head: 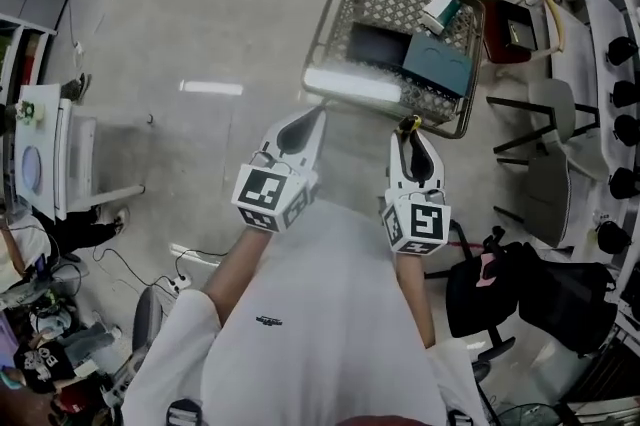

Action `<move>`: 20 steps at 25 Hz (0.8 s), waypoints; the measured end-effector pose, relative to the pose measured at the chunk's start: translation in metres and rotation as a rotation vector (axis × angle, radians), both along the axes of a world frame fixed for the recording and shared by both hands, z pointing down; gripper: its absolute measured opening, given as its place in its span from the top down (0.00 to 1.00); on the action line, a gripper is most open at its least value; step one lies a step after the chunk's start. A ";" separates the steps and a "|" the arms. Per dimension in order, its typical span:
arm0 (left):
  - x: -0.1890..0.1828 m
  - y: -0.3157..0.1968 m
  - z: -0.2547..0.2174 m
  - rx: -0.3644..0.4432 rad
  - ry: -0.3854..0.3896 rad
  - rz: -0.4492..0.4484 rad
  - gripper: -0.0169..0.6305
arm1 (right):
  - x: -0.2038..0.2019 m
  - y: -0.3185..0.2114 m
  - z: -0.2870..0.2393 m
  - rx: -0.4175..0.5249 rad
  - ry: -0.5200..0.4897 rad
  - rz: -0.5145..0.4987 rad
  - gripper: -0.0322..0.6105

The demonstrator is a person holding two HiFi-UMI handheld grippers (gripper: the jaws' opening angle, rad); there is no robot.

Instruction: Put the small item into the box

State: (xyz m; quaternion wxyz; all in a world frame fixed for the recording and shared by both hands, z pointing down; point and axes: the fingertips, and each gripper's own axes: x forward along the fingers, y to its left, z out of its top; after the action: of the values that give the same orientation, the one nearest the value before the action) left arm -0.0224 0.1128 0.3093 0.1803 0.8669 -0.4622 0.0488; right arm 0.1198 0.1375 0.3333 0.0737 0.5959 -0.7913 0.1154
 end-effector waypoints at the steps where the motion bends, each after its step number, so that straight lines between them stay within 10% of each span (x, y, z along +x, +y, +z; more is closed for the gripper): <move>1: -0.006 -0.011 0.000 -0.002 0.003 0.010 0.97 | -0.006 -0.010 0.001 -0.004 0.000 0.010 0.79; 20: -0.059 -0.162 0.003 -0.028 0.046 0.098 0.97 | -0.065 -0.163 -0.012 0.007 0.036 0.081 0.79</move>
State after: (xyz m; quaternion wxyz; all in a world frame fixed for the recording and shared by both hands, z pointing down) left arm -0.0815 -0.0489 0.3126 0.2002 0.8868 -0.4142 0.0439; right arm 0.0547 -0.0256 0.3208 0.0812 0.6296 -0.7655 0.1046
